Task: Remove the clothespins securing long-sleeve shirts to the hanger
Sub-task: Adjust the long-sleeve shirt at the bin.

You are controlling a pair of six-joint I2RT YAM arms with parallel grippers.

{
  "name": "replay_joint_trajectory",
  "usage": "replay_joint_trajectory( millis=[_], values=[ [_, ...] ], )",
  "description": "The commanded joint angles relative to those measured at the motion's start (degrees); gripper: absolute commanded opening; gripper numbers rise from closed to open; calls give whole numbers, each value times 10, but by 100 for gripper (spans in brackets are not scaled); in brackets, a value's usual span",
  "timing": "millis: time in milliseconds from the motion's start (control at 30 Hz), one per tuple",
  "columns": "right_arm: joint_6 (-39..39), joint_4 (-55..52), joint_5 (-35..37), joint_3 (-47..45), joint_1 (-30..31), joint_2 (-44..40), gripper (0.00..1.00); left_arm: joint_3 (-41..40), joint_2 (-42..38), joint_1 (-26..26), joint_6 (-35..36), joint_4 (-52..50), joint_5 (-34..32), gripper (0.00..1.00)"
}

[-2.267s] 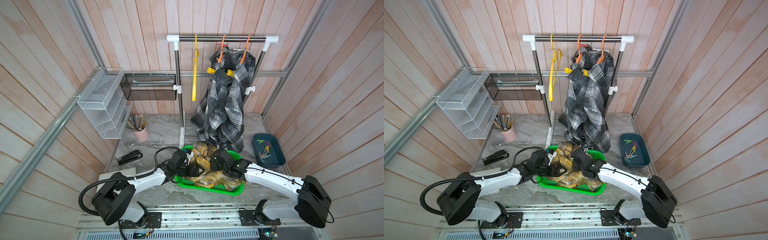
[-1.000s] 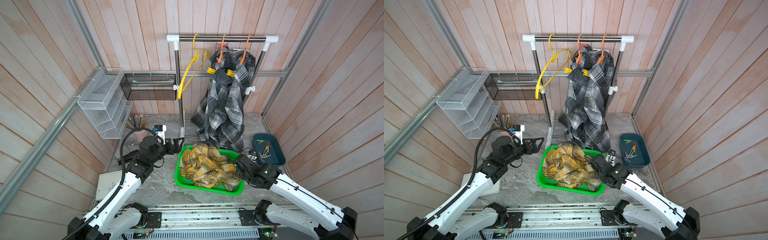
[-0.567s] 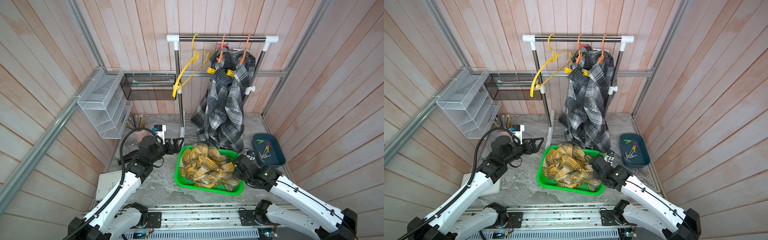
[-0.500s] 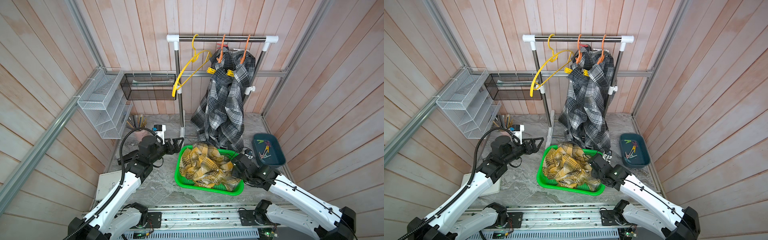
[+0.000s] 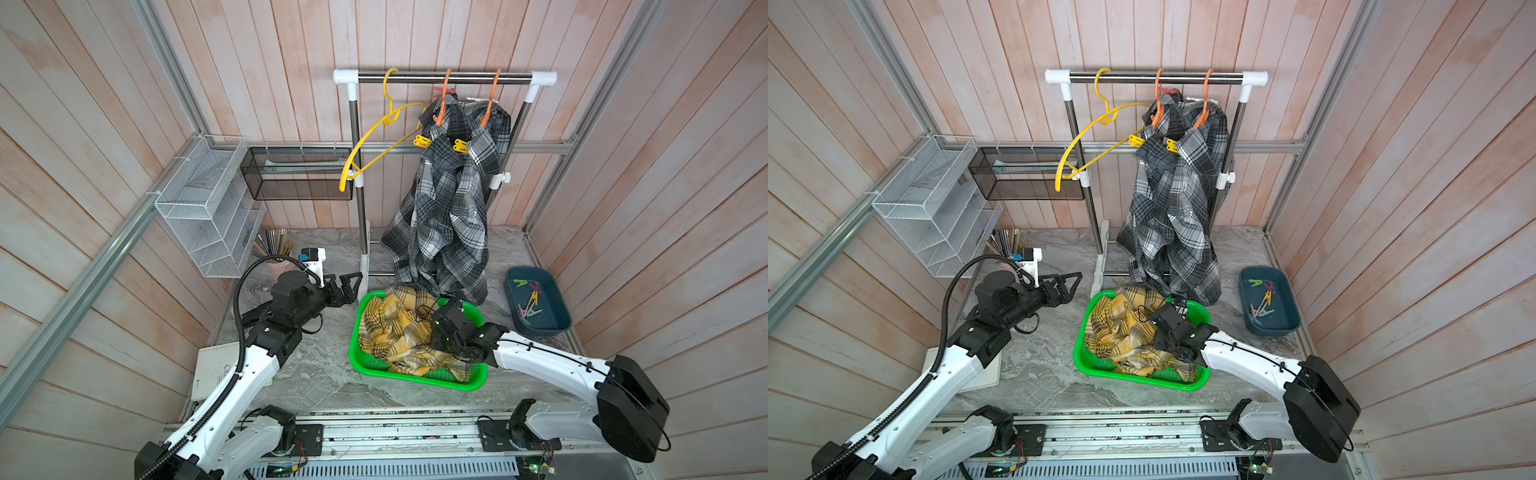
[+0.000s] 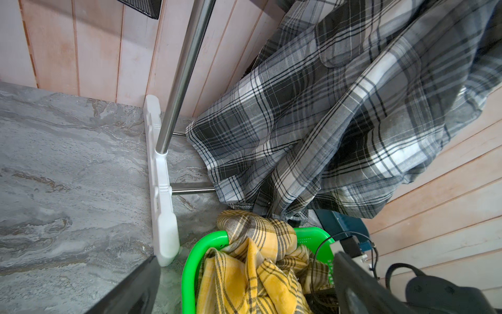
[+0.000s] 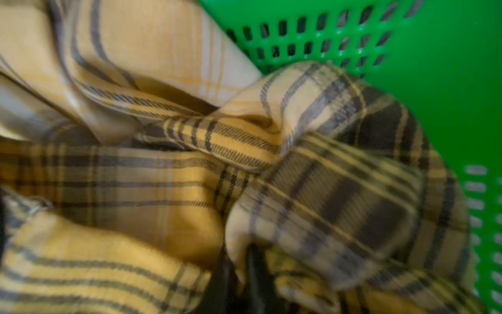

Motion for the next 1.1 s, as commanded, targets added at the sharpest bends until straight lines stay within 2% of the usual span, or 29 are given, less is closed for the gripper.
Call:
replay_joint_trajectory(
  millis=[0, 67, 133, 267, 433, 567, 700, 900, 1067],
  values=[
    [-31, -37, 53, 73, 4, -19, 44, 14, -12, 10, 14, 1, -2, 100],
    [-58, -74, 90, 128, 3, -39, 52, 12, -11, 16, 14, 10, -1, 100],
    [-90, -84, 111, 175, 4, -59, 55, 9, -8, 25, 13, 21, 2, 100],
    [-157, -61, 144, 261, 14, -80, 60, 14, 10, 37, 12, 40, 16, 100],
    [-243, 0, 188, 349, 26, -62, 64, 20, 19, 53, 16, 50, 23, 100],
    [-312, 70, 189, 411, 27, -32, 66, 20, 18, 72, 10, 56, 39, 100],
    [-362, 90, 188, 497, 26, 24, 70, 13, 11, 83, 7, 62, 46, 100],
    [-412, 102, 190, 610, 18, 100, 77, -3, 6, 98, -2, 73, 61, 100],
    [-420, 74, 167, 701, -10, 169, 78, -11, 4, 106, -7, 82, 70, 100]
  ],
)
